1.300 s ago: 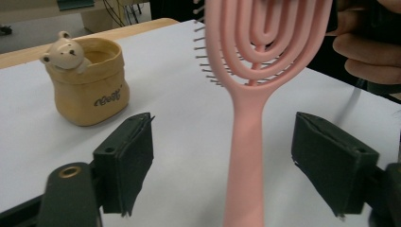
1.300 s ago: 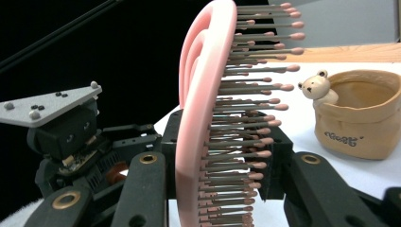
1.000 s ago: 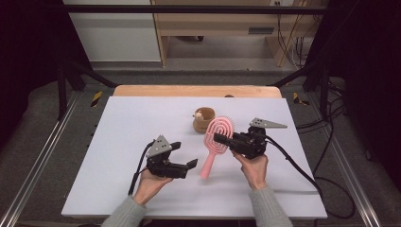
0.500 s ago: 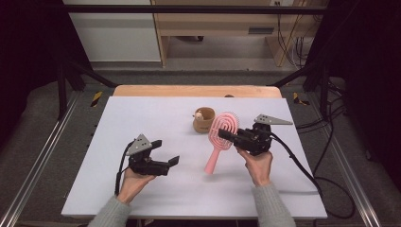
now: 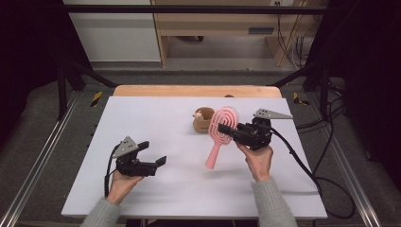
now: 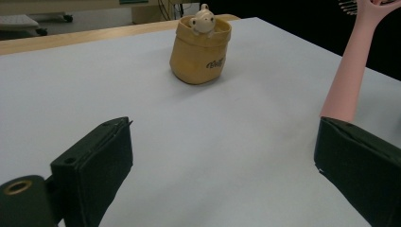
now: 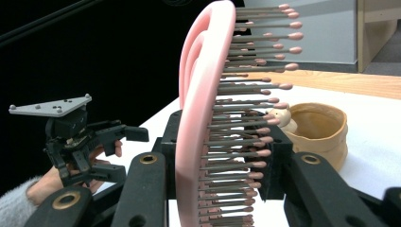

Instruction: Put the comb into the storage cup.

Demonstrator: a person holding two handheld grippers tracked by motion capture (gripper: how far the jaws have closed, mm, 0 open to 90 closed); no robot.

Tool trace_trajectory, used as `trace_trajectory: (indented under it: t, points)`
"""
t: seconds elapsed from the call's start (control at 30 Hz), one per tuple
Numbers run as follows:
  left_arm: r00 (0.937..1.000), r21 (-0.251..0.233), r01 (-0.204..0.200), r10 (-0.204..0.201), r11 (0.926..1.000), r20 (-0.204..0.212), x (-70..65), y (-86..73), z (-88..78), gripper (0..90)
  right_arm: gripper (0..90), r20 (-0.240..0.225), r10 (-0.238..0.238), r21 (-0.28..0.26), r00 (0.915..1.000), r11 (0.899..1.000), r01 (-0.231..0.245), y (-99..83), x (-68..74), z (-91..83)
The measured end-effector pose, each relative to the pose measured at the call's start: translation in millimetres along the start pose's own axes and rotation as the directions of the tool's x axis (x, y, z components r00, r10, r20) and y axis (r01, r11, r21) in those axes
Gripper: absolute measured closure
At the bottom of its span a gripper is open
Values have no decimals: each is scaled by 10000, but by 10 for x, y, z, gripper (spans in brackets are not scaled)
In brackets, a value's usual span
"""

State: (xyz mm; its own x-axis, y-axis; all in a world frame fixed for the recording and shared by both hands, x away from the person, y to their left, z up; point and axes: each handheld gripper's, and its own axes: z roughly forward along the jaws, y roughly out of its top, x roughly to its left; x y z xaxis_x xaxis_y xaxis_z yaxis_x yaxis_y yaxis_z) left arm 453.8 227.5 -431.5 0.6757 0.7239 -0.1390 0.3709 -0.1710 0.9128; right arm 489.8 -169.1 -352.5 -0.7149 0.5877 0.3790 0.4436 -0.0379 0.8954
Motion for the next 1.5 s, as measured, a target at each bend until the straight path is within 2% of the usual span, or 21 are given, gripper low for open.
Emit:
trace_trajectory:
  t: [0.1, 0.33, 0.6, 0.7, 0.8, 1.13, 1.5]
  points:
    - [10000, -86, 25, -25, 10000, -50, 36, -43, -34, 50, 633, 150, -106, 55, 9998, 9999, 106, 19, -1, 18]
    - [9995, 108, -217, 219, 9997, -212, 120, -108, -96, 50, 633, 202, -137, 118, 9997, 9998, 134, 53, -4, 65]
    - [9994, 169, -210, 215, 9996, -288, 190, -163, -169, 50, 633, 273, -168, 51, 9995, 9998, 166, 110, -9, 116]
    - [9982, 194, -294, 304, 9994, -517, 213, -182, -199, 50, 632, 304, -210, -13, 9993, 9998, 211, 145, -7, 127]
    - [9981, 124, -238, 245, 9996, -561, 239, -195, -230, 50, 633, 350, -209, -40, 9992, 9998, 210, 171, -7, 128]
    - [9970, 17, -130, 131, 9999, -768, 336, -259, -355, 50, 632, 592, -376, -146, 9975, 9992, 385, 334, -4, 161]
    - [9948, 188, -339, 356, 9992, -953, 387, -330, -402, 50, 633, 759, -557, -289, 9956, 9979, 580, 500, 16, 211]
